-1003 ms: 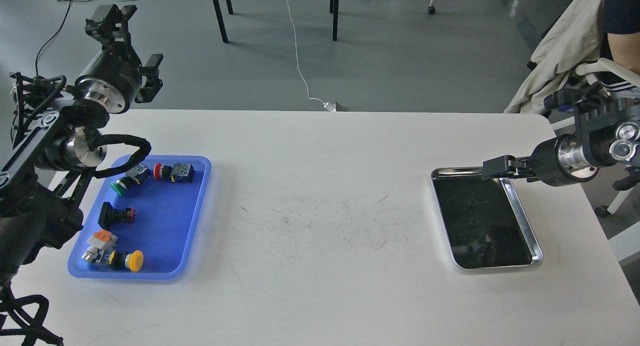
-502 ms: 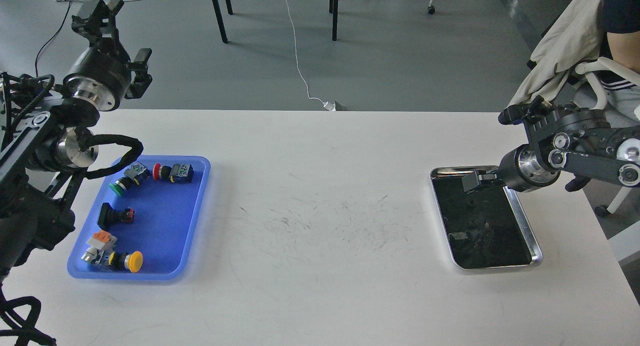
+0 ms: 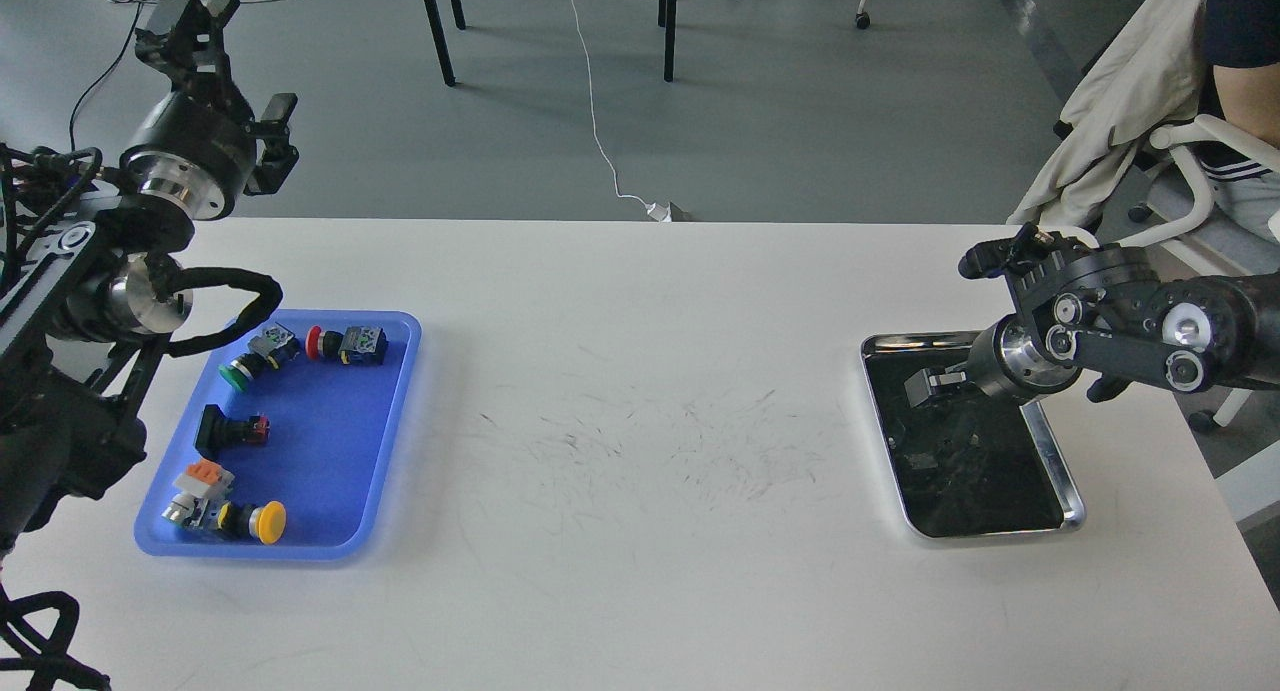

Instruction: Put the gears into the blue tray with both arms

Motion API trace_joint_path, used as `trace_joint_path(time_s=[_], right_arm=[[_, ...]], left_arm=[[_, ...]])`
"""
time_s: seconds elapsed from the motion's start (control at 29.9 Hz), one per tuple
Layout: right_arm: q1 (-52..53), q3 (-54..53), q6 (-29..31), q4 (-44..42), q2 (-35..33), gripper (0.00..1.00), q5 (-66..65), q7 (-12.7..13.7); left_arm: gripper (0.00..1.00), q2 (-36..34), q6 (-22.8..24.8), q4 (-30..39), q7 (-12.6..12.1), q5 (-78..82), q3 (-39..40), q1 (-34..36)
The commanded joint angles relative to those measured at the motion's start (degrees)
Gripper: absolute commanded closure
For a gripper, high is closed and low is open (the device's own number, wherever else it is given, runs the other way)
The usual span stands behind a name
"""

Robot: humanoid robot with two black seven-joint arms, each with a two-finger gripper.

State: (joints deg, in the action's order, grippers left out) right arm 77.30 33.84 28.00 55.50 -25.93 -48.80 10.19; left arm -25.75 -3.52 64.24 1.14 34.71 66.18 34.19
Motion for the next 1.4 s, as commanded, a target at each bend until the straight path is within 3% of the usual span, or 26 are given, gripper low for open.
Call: trace_joint_path(time_s=[0.0, 0.13, 0.27, 0.47, 0.54, 0.6, 1.14, 1.2, 1.27, 1.3, 1.37], right_arm=[[-0.5, 0.0, 0.0, -0.7, 0.8, 0.22, 0.0, -0.1], [-0.6, 0.0, 0.0, -1.1, 0.9, 0.37, -0.1, -0.2], [-0.6, 0.0, 0.0, -1.5, 1.1, 0.63, -0.1, -0.6], [-0.6, 0.4, 0.0, -1.8, 1.0, 0.76, 0.0, -1.0], [-0.6, 0.4, 0.0, -1.8, 1.0, 0.91, -0.1, -1.1], [-0.7, 0.4, 0.0, -1.8, 1.0, 0.97, -0.1, -1.2], [1.8, -0.4, 0.0, -0.1, -2.2, 0.99, 0.5, -2.1], [2.1, -0.5, 0.0, 0.0, -2.5, 0.96, 0.5, -2.1], [2.2, -1.4, 0.0, 0.0, -2.8, 0.77, 0.6, -2.1], [2.2, -1.9, 0.0, 0.0, -3.2, 0.65, 0.8, -2.1], [2.2, -2.8, 0.0, 0.0, -4.1, 0.15, 1.1, -2.0]], left_arm=[[0.02, 0.0, 0.0, 0.0, 0.0, 0.0, 0.1, 0.0], [0.02, -0.2, 0.0, -0.1, 0.1, 0.0, 0.0, 0.0], [0.02, -0.3, 0.0, -0.1, 0.1, 0.0, 0.0, 0.0], [0.02, -0.4, 0.0, -0.3, 0.1, 0.0, 0.0, 0.0], [0.02, -0.4, 0.0, -0.3, 0.1, 0.0, 0.0, 0.0], [0.02, -0.4, 0.0, -0.3, 0.1, 0.0, 0.1, 0.0], [0.02, -1.1, 0.0, -0.5, 0.9, 0.0, 0.1, 0.0], [0.02, -1.1, 0.0, -0.5, 0.9, 0.0, 0.1, 0.0], [0.02, -1.1, -0.1, -0.5, 0.9, -0.1, 0.0, 0.0], [0.02, -1.1, -0.1, -0.5, 0.9, 0.0, 0.1, 0.0], [0.02, -1.1, 0.0, -0.5, 0.9, 0.0, 0.0, 0.0]])
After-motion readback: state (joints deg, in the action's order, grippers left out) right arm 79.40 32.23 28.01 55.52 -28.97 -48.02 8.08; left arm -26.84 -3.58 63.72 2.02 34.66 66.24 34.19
